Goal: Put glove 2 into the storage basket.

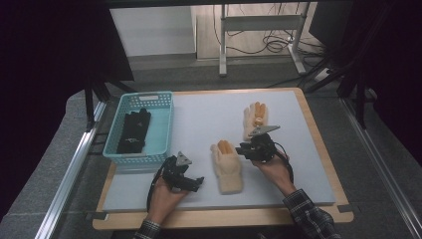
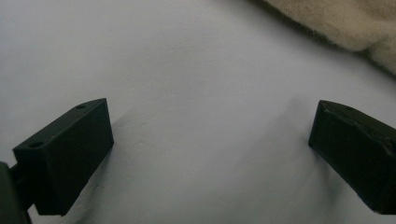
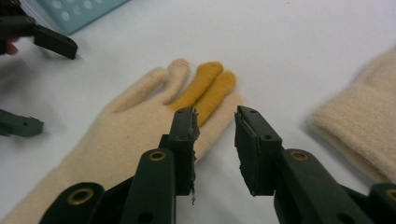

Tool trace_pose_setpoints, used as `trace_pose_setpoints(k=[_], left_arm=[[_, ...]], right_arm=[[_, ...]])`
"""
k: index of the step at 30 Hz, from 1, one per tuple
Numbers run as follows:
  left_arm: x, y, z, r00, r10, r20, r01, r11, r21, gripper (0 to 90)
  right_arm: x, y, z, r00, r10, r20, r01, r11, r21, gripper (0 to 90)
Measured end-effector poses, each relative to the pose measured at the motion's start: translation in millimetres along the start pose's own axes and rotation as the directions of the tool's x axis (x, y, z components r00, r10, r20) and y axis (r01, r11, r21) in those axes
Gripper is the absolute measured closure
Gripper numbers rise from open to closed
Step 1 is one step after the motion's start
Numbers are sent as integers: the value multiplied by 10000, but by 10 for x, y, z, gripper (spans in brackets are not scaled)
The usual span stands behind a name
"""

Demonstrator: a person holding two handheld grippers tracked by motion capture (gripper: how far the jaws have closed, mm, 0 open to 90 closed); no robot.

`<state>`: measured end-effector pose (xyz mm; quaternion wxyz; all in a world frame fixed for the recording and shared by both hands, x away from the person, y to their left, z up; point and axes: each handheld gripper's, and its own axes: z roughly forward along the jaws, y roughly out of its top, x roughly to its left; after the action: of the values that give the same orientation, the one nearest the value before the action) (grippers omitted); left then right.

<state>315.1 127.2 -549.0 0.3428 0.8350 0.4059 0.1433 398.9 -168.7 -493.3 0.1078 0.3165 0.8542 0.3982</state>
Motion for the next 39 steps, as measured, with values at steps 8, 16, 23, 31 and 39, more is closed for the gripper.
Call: trace_pose_setpoints(k=[8, 16, 23, 31, 39], left_arm=[[0, 0, 0, 10000, -5, 2, 5, 10000, -5, 0], [0, 0, 0, 10000, -6, 3, 6, 10000, -2, 0], [1, -1, 1, 10000, -2, 6, 2, 10000, -17, 0], [1, -1, 1, 10000, -7, 8, 7, 10000, -20, 0], [1, -1, 1, 10000, -5, 9, 5, 10000, -20, 0]], right_arm=[[-125, 43, 87, 9981, -231, 563, 225, 9997, 115, 708], [-501, 55, 3, 9890, 200, 1466, -187, 9998, -105, 648], [-902, 72, -25, 9683, 843, 2352, -759, 9961, -445, 550], [-1186, 124, 135, 9613, 1097, 2527, -985, 9935, -565, 456], [-1288, 102, 356, 9638, 519, 2614, -517, 9986, -75, 394]])
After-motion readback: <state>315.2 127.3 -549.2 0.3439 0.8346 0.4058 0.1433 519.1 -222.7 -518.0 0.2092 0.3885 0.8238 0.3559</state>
